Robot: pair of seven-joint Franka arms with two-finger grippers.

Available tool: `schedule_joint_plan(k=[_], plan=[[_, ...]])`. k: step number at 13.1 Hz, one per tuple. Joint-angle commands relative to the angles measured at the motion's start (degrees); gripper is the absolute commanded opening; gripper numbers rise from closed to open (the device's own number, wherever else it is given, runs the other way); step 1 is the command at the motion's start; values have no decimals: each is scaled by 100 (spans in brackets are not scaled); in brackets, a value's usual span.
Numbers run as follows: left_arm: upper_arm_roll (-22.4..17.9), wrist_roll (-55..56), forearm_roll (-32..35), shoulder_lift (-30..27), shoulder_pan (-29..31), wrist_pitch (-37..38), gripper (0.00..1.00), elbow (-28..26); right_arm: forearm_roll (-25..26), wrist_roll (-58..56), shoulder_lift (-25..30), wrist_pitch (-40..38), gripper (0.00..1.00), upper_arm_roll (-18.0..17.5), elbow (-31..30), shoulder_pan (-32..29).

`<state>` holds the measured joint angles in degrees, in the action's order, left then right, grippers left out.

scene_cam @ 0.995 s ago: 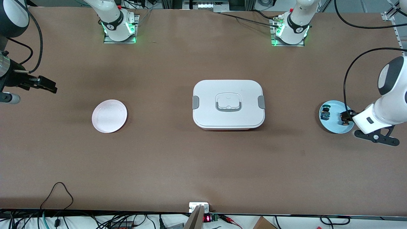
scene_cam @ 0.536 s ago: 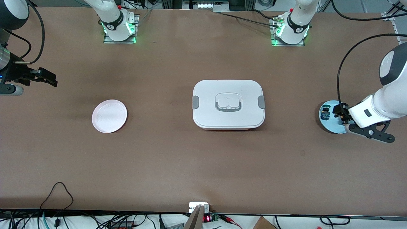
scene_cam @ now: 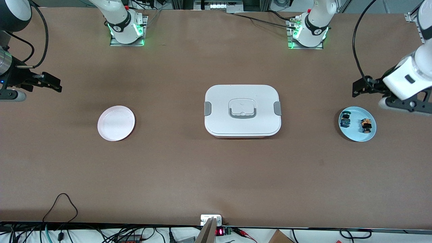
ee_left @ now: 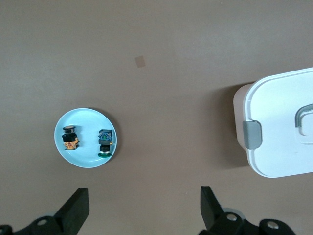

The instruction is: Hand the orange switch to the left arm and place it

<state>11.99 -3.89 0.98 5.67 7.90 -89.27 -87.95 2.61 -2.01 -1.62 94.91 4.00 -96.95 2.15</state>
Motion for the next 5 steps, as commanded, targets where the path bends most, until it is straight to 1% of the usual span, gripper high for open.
schedule_joint_plan(k=[1, 5], plan=[[-188, -94, -160, -698, -61, -609, 100, -1153, -120, 52, 188, 45, 100, -48, -201, -83], [-267, -112, -142, -699, -52, -574, 100, -1137, -94, 26, 153, -113, 100, -48, 44, -83]])
